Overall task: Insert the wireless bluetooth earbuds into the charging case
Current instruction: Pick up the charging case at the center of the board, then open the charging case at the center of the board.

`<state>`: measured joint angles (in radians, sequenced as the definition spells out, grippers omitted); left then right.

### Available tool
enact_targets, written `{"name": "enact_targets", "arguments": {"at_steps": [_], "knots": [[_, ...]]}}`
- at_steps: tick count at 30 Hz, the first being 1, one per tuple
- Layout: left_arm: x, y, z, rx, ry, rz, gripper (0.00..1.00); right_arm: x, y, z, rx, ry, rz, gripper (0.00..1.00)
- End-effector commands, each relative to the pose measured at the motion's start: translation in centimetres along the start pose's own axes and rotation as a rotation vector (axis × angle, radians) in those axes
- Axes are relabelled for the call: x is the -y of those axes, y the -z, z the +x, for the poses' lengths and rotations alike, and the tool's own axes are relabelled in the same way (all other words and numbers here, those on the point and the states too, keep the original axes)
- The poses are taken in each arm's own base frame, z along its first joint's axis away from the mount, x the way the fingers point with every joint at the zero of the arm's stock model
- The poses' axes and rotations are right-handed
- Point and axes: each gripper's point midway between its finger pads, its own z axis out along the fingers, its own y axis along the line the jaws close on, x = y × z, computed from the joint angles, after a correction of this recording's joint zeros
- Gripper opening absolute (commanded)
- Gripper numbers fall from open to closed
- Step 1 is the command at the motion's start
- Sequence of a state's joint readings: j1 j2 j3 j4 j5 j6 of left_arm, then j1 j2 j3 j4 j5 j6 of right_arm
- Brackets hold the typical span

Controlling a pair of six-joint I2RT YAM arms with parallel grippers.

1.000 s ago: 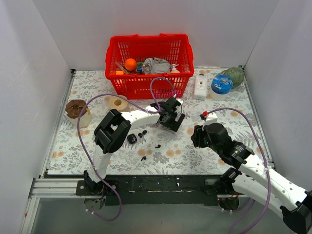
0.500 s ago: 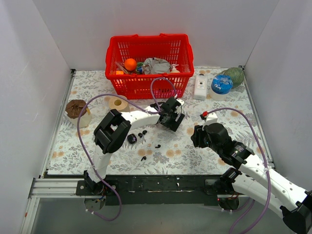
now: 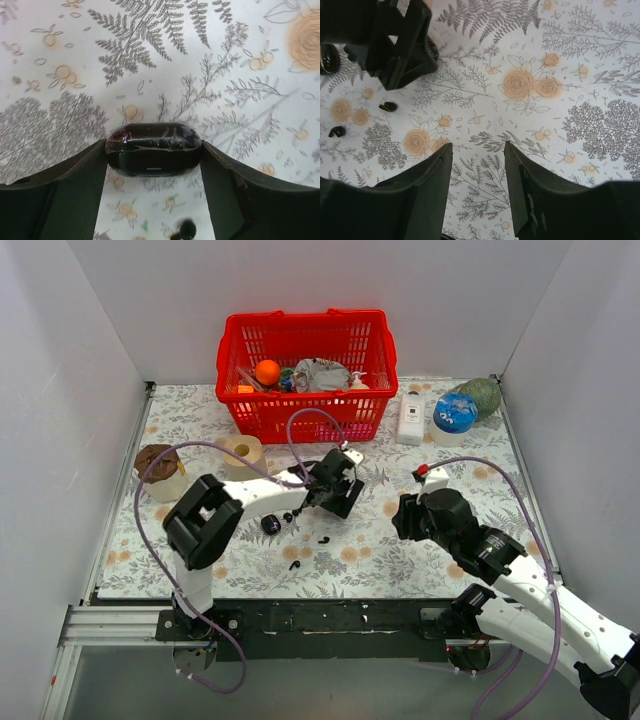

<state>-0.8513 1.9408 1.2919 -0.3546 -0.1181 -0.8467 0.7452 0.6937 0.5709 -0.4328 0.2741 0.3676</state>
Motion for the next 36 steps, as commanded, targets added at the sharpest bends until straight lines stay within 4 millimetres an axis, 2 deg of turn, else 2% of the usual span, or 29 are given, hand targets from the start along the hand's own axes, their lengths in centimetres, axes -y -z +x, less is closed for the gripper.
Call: {"name": "enact_targets", "arguments": {"at_steps": [1, 2, 3, 4, 5, 6, 7, 8, 9, 10, 11, 13, 16, 22, 29, 31, 36], "knots": [[0.5, 7.5, -5.4, 0.304, 0.078, 0.066, 0.37, -2.3, 2.7, -6.7, 0.153, -0.01, -0.083, 0.55], [0.8, 8.9, -5.8, 0.352, 0.088, 0.097, 0.37, -3.2, 3.0, -7.2, 0.159, -0.002, -0.133, 0.57], [1.3, 12.1, -7.8, 0.482, 0.1, 0.146, 0.36, -4.1, 3.8, -8.7, 0.196, -0.002, -0.17, 0.59], [2.0, 13.6, -7.8, 0.533, 0.103, 0.196, 0.36, -4.6, 4.0, -9.1, 0.198, 0.002, -0.198, 0.62], [2.3, 13.1, -4.9, 0.522, 0.081, 0.23, 0.37, -5.8, 4.5, -9.5, 0.202, 0.007, -0.259, 0.66], [3.2, 17.4, -7.1, 0.699, 0.071, 0.312, 0.37, -6.3, 4.8, -9.9, 0.212, 0.009, -0.285, 0.71], [3.8, 18.7, -6.6, 0.764, 0.032, 0.359, 0.37, -7.0, 5.3, -10.8, 0.227, 0.009, -0.318, 0.75], [4.5, 17.4, -2.5, 0.74, -0.01, 0.407, 0.37, -7.8, 5.6, -11.0, 0.222, 0.002, -0.357, 0.85], [5.3, 20.3, -3.5, 0.892, -0.039, 0.464, 0.36, -8.4, 5.9, -11.2, 0.217, 0.003, -0.388, 0.86], [5.3, 22.6, -3.0, 0.984, -0.06, 0.496, 0.36, -9.0, 6.0, -11.6, 0.205, 0.007, -0.413, 0.88], [5.6, 22.1, -0.4, 0.997, -0.1, 0.516, 0.35, -9.8, 6.3, -11.5, 0.185, 0.006, -0.452, 0.89], [5.4, 25.3, -0.5, 1.139, -0.105, 0.546, 0.32, -10.7, 6.0, -11.3, 0.141, 0.01, -0.489, 0.9], [6.2, 25.5, 1.1, 1.138, -0.195, 0.578, 0.21, -12.0, 6.3, -11.3, 0.114, 0.008, -0.556, 0.93], [6.0, 26.0, 0.7, 1.168, -0.262, 0.512, 0.0, -14.3, 5.7, -10.5, 0.027, 0.003, -0.614, 0.96], [5.8, 24.5, 0.5, 1.118, -0.317, 0.438, 0.0, -17.3, 5.9, -10.8, 0.035, 0.02, -0.642, 0.98], [5.7, 24.4, 0.5, 1.113, -0.325, 0.427, 0.0, -18.2, 5.7, -10.3, 0.016, 0.034, -0.651, 0.98], [5.7, 24.7, 0.3, 1.124, -0.327, 0.422, 0.0, -18.8, 4.3, -8.6, -0.041, 0.046, -0.625, 0.98]]}}
